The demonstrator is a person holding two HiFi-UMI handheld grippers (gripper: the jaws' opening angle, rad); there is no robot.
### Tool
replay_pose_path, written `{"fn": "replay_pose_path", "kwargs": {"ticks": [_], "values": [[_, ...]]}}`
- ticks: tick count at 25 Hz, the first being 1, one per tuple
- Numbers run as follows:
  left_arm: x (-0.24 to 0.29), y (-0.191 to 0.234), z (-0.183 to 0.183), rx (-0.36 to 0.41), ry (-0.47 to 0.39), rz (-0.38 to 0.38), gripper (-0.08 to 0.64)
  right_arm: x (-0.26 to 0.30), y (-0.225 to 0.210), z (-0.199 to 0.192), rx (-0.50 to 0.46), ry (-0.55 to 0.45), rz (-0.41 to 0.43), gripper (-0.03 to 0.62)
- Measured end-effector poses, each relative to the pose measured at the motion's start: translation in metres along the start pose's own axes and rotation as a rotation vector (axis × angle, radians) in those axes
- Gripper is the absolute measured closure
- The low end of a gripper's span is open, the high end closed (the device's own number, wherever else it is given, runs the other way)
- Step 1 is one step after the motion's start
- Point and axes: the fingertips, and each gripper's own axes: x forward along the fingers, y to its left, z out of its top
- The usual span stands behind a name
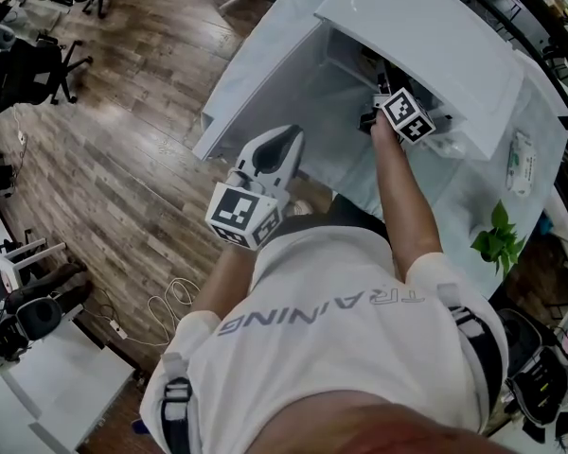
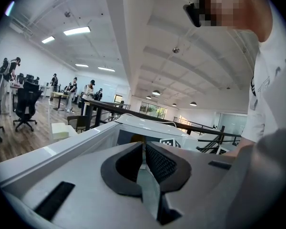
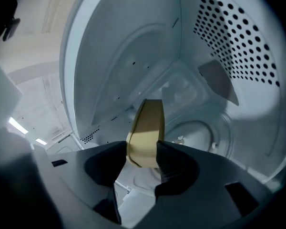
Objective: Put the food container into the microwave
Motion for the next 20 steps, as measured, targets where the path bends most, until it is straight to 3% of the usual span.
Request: {"fn": "replay_pose_path", "kwargs": {"ticks": [9,12,20], "values": [[0.002,-0.001,-0.005,-0.005,0.011,-0.01,0.511,0.0,-0.006,0.003,0.045,-0.015,-0.017,0.382],[0.002,-0.004,-0.006,-0.008,0.016,-0.02,0.511,0.001,-0.006,0.001,0.041,-0.004,-0.019,0.341],[0.0,-0.01,-0.011,-0.019,0.023,-0.039,0.511,-0.001,-0.006,-0.005,-0.055,0.047,-0.043,0.284]]}}
